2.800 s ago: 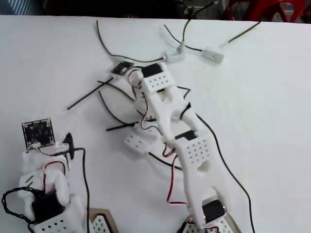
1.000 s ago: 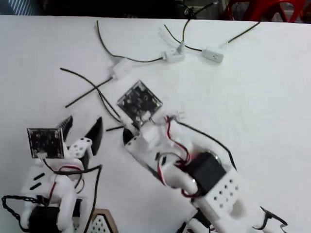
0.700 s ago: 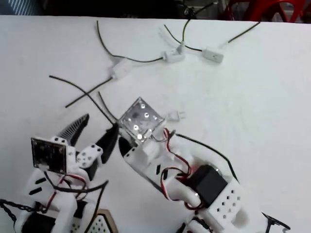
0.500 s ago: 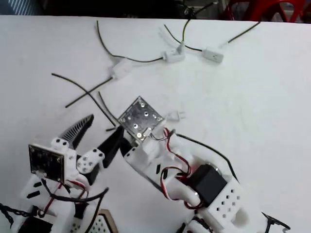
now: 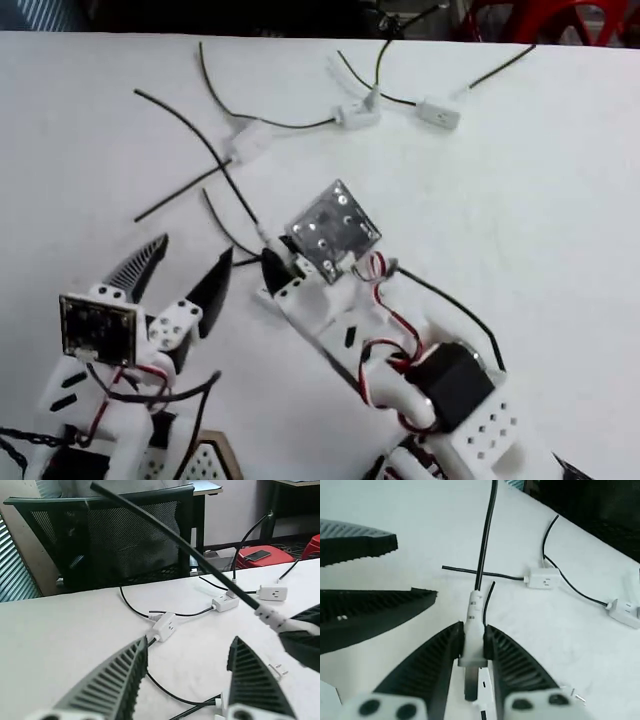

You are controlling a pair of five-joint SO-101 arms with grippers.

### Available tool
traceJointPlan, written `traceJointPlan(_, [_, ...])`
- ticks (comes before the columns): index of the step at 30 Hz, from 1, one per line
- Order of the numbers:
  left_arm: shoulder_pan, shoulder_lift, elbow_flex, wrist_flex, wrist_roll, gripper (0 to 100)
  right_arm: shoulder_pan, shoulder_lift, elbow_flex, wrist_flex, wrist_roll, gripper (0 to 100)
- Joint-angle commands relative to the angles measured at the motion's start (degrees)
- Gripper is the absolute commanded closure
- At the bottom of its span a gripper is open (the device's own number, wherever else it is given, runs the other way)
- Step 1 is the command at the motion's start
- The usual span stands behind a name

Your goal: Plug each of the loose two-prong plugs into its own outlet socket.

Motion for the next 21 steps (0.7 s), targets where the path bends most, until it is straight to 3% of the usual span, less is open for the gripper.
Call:
traceJointPlan(1, [-2.33,0.40,7.38,-9.67,-0.44,74,-2.95,-2.68,-0.18,-0.92,-0.35,98.1])
traceJointPlan(4, [-2.33,0.40,11.87,-16.53,-0.44,74,-6.02,-3.12,2.46,-0.84,-0.35,98.1])
traceJointPlan(7, [-1.45,0.40,9.76,-16.44,-0.35,74,-6.99,-3.12,5.71,-1.10,-0.35,98.1])
traceJointPlan(15, [9.36,0.40,-2.55,-6.68,-0.88,74,-7.52,-3.03,9.41,-5.32,-0.44,98.1])
traceJointPlan(21, [13.58,0.22,-3.16,-1.05,-0.97,74,-7.16,-3.03,9.58,-5.58,-0.44,98.1])
